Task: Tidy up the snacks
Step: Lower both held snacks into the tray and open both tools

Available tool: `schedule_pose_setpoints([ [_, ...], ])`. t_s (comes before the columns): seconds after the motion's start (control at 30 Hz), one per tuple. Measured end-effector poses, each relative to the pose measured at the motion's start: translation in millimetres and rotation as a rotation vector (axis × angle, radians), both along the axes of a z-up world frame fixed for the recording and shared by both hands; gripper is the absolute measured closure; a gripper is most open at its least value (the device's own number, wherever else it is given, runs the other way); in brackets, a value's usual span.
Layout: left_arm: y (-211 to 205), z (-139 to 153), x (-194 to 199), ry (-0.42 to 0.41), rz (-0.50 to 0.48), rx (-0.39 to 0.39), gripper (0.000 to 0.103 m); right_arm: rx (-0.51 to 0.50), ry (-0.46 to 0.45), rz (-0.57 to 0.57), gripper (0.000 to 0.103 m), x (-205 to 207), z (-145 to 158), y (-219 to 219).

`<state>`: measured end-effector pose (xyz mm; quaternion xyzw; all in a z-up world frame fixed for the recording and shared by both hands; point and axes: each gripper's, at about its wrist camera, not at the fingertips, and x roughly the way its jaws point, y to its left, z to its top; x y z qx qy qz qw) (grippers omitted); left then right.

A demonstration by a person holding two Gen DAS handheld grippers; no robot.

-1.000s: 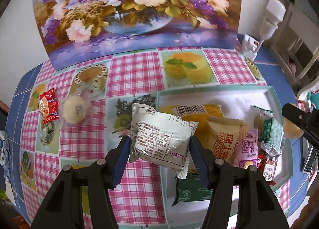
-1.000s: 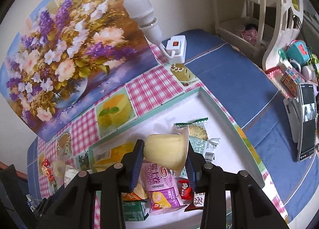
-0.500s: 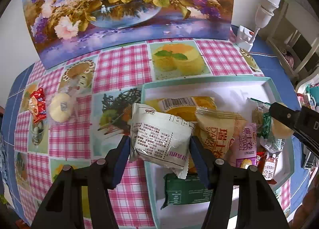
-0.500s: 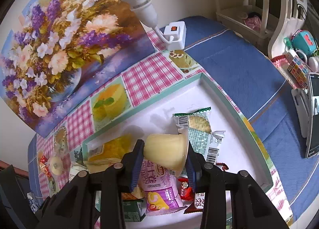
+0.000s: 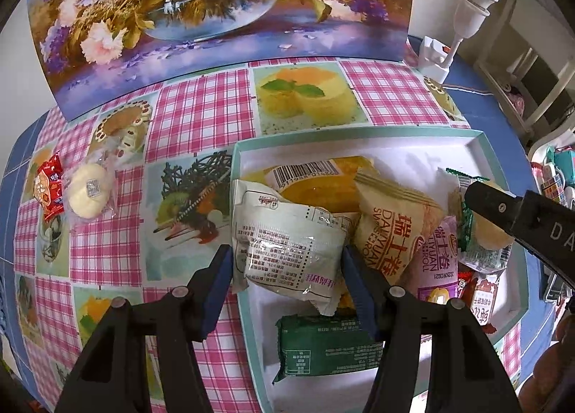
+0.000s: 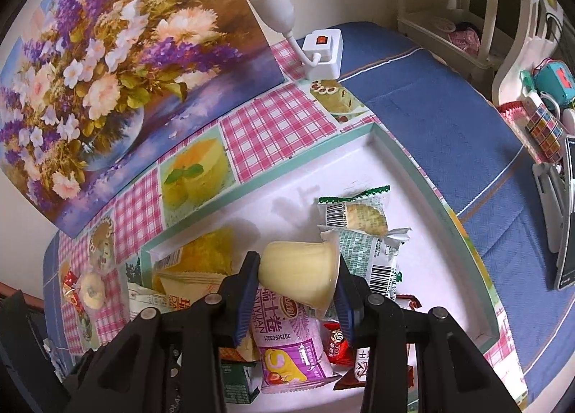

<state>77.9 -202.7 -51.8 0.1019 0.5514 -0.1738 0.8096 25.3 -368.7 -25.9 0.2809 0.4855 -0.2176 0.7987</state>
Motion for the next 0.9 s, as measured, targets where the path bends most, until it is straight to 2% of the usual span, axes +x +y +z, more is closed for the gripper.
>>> schedule_pose_setpoints([
  [0.07,0.7,-0.2,0.6,0.004,0.003,0.004,0.034,-0.001,0.002,0.003,0.061,0.3,-0.1,0.8],
  [0.67,27.6,23.6,9.7,-0.01,0.082,-0.033,0.031,-0.033,0.03,0.021,0.061,3.8,0.0,4.7],
  [0.73,34.0,27.4,12.1,-0.015,0.1,-0.041,0.03,-0.034,0.03,0.03,0.058,5.2,0.3,5.7],
  [0.8,39.3,29.7,14.3,-0.018,0.119,-0.048,0.03,-0.045,0.032,0.035,0.051,5.9,1.1,7.6],
  [0.9,50.9,32.4,18.7,-0.02,0.16,-0.061,0.03,-0.052,0.033,0.045,0.051,7.2,1.9,9.9],
])
